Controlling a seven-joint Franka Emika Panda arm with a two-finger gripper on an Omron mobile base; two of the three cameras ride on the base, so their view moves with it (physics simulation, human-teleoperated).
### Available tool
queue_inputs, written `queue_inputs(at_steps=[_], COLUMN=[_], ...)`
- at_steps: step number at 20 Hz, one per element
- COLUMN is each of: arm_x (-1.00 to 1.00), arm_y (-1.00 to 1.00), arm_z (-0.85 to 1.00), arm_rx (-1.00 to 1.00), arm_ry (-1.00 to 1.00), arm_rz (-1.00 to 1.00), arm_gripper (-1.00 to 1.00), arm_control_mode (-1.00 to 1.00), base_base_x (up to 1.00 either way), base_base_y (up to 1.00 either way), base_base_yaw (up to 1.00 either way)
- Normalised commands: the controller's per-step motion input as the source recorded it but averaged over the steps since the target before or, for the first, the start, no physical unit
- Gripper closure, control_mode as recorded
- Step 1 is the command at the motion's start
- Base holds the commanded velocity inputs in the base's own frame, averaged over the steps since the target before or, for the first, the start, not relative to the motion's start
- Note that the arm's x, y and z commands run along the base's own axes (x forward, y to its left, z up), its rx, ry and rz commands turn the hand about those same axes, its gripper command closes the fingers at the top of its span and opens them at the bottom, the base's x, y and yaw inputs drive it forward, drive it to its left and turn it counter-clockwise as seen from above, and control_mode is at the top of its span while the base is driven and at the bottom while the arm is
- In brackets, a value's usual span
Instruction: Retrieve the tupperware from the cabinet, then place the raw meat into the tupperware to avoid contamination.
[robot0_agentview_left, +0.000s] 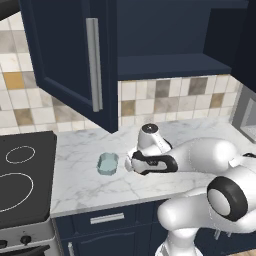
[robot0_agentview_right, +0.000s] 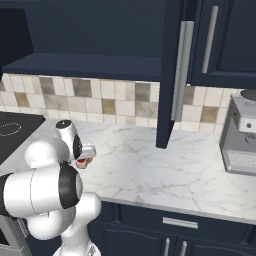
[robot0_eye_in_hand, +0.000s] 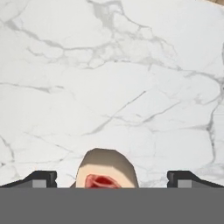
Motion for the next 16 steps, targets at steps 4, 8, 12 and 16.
queue_inputs(at_steps=[4,8,12,16], arm_x=[0.11,0.14,0.08,0.12], arm_y=[-0.01,0.00,0.00,-0.02], arm_z=[-0.20,-0.16,-0.16,-0.19], arm_rx=[0.00,0.00,0.00,0.00], arm_ry=[0.00,0.00,0.00,0.00], arm_rz=[0.00,0.00,0.00,0.00], arm_gripper=[-1.00,-1.00,-1.00,-1.00], arm_control_mode=[-1.00,-1.00,-1.00,-1.00], base_base_x=[0.00,0.00,0.00,0.00], base_base_y=[0.00,0.00,0.00,0.00], base_base_yaw=[0.00,0.00,0.00,0.00])
